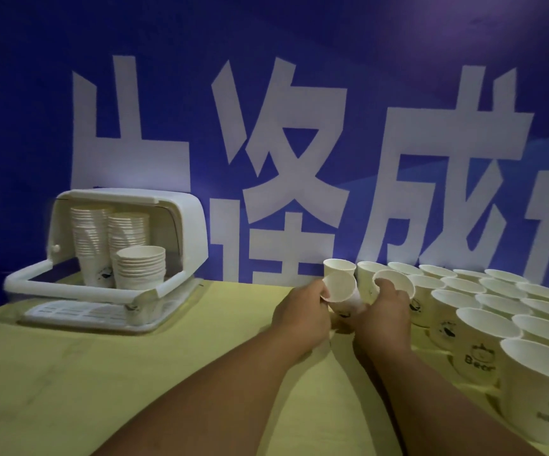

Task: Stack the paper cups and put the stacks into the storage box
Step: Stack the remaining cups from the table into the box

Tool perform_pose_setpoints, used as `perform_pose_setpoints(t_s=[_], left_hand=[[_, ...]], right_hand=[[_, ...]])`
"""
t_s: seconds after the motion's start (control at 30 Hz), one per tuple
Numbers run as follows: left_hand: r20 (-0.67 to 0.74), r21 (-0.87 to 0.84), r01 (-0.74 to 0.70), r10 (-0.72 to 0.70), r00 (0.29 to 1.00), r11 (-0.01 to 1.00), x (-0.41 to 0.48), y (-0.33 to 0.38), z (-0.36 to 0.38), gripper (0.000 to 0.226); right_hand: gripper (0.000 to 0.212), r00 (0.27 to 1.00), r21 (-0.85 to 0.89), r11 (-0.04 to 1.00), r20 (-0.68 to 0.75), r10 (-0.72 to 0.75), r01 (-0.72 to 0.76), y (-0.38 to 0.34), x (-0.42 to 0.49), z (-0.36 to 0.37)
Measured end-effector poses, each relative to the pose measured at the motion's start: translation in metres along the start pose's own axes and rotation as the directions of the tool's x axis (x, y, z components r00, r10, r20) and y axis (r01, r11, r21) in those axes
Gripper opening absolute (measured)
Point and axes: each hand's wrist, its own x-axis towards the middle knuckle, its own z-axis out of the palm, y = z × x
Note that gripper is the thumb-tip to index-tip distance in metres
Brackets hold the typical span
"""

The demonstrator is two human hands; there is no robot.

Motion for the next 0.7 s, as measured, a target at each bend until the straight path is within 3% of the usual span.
perform_pose_setpoints(t_s=[0.17, 0.3, 0.53, 0.7], left_hand=[[-0.106, -0.017, -0.043, 0.041, 0.994, 0.999, -0.001, 0.007, -0.027, 0.013], [-0.150, 0.045, -0.122, 0.127, 0.980, 0.992, -0.005, 0.005, -0.066, 0.013], [-0.252, 0.138, -0.249, 0.277, 0.927, 0.959, -0.031, -0.036, -0.164, 0.018], [-0.508, 0.238, -0.278, 0.363, 0.781, 0.931, -0.033, -0.077, -0.226, 0.015]], right_hand=[[0.033, 0.991, 0.110, 0.988, -0.088, -0.097, 0.107, -0.012, -0.007, -0.010], [0.012, 0.970, 0.066, 0.971, -0.089, -0.225, 0.231, -0.022, -0.015, -0.013], [0.010, 0.892, 0.100, 0.886, -0.032, -0.451, 0.452, -0.061, -0.052, -0.005], [0.016, 0.864, 0.240, 0.840, 0.011, -0.503, 0.486, -0.112, -0.075, 0.013]])
